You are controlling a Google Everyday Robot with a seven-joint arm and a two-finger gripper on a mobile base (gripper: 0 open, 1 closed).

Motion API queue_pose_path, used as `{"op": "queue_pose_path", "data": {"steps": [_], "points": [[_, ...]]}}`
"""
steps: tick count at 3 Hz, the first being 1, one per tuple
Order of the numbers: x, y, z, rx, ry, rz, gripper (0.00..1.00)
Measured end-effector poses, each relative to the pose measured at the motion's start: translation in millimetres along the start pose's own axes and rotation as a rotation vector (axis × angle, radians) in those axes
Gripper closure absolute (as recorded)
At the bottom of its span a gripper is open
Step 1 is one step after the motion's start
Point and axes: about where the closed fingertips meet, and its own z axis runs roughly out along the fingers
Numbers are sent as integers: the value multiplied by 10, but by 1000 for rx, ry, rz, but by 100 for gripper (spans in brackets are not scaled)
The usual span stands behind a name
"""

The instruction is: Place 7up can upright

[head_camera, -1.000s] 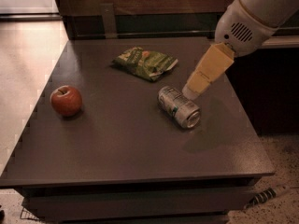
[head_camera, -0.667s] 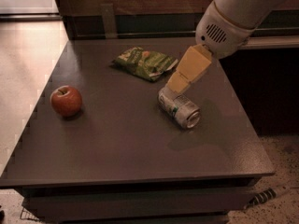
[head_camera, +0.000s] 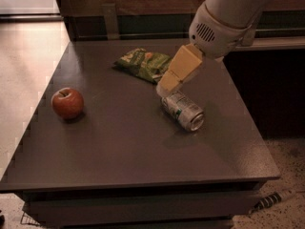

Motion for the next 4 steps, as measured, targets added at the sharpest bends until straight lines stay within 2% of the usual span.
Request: {"op": "queue_pose_path", "data": {"steps": [1, 2, 3, 4], "points": [[-75, -124, 64, 48, 49, -22, 0], [-90, -361, 188, 77, 146, -19, 0], [-60, -444, 260, 54, 181, -2, 0], [40, -415, 306, 15, 194, 37, 0]]}}
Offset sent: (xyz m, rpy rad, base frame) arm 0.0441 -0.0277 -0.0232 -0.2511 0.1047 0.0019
